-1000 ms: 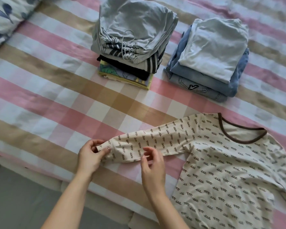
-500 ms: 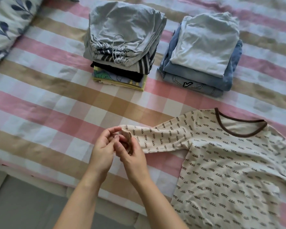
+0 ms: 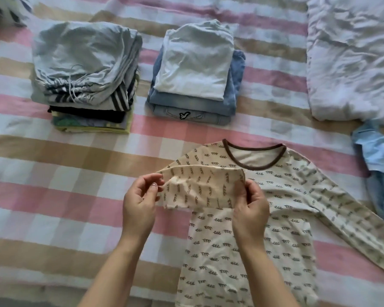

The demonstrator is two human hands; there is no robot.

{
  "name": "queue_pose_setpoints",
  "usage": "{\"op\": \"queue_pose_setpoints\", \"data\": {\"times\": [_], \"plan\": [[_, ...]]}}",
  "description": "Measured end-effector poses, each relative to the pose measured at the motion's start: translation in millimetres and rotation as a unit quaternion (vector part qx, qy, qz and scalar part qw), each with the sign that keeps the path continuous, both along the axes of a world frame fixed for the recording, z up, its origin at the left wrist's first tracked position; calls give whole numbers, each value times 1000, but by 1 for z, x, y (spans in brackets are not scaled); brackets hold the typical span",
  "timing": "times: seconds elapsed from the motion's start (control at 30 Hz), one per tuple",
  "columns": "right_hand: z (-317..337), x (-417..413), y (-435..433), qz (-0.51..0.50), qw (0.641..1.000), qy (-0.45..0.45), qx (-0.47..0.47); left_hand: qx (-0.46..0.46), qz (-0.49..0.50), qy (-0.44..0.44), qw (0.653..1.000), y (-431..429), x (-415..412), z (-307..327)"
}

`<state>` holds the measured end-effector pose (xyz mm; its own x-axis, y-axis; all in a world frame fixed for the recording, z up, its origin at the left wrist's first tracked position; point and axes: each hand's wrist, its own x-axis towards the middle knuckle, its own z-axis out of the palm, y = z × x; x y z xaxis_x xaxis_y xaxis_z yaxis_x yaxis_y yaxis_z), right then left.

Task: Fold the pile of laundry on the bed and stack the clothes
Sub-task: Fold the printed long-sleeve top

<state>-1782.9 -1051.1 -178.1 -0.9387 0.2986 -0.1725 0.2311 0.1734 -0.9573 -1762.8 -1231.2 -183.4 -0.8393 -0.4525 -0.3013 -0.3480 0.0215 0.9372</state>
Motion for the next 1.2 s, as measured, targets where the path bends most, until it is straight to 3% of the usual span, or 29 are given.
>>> {"op": "queue_pose_setpoints", "data": {"times": [0.13,0.27,0.33,0.53,0.67,0.77,0.9,1.07,1.2], "plan": [[-9,-19,74,-72,995,17,68,-106,-48,8,993,36,-27,-14],[-43,-29,136,-110,985,-31,132,-183,-83,28,979,58,-58,-34],[-58,-31,157,-104,981,-64,149,-203,-96,-8,974,60,-71,-47],[-72,-36,179,-93,960,-132,230,-147,-74,-109,980,67,-85,-75],[-70,-62,183,-51,926,-59,369,-139,-16,-140,980,69,-89,-82],[-74,-102,181,30,910,-95,402,-128,2,-131,983,71,-98,-85],[-81,-141,185,105,873,-165,447,-218,17,-89,972,77,-100,-86],[-72,-176,185,121,892,-132,415,-311,13,-3,950,74,-124,-76],[-72,-207,170,102,897,-91,421,-340,6,-1,940,58,-156,-81]]}}
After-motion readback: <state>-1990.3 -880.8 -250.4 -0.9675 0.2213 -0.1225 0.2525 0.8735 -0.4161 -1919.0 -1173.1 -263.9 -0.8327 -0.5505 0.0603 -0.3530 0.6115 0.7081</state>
